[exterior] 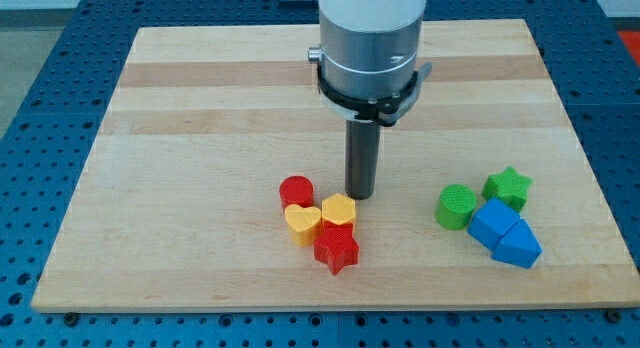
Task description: Place your arm below the red star
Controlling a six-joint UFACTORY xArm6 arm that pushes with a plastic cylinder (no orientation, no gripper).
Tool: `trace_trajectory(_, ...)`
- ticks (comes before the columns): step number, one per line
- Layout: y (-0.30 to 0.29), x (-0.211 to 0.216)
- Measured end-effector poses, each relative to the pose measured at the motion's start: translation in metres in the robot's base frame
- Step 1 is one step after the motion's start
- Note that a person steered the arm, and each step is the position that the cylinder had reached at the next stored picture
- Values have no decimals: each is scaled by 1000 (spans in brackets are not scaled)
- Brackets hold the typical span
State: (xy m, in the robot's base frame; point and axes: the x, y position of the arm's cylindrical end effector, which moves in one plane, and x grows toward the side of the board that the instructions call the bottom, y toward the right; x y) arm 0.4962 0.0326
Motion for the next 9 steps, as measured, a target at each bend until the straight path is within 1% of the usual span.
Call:
trace_trajectory(1,12,0)
trace_trajectory(2,13,9)
trace_trajectory(4,22,32)
trace_trajectory(6,23,69)
trace_trajectory(8,23,72)
trace_trajectory(9,23,82)
